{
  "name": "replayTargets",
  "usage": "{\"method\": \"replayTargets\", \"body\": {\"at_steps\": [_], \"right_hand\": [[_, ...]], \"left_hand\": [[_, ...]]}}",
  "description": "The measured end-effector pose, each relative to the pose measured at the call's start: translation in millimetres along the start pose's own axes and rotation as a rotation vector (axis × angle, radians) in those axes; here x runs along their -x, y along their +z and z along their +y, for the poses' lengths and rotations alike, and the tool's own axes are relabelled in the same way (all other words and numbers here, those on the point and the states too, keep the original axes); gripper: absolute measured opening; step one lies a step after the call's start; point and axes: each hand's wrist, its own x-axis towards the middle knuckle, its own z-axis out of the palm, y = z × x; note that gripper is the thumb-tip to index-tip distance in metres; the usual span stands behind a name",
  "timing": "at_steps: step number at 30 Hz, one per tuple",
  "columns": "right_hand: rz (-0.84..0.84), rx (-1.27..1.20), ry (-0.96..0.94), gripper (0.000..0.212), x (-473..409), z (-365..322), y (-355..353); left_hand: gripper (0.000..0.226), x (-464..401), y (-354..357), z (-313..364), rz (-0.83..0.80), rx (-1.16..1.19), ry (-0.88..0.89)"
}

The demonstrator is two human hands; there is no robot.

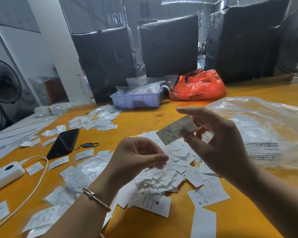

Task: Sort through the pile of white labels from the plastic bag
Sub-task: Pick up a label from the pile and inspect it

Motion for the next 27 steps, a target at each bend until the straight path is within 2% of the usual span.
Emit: {"method": "replayTargets", "body": {"at_steps": [8, 17, 27], "right_hand": [[-0.022, -0.042, -0.016, 0.047, 0.4, 0.2, 1.3], [-0.062, 0.015, -0.001, 0.045, -0.2, 5.3, 1.2], [-0.192, 0.003, 0.05, 0.045, -4.9, 7.4, -4.3]], "left_hand": [[0.026, -0.2, 0.9, -1.0, -0.028, -0.02, 0.009], [0.024, 1.1, -0.5, 1.1, -0.06, 0.026, 0.011], [0.03, 0.7, -2.1, 1.1, -0.081, 0.033, -0.019]]}}
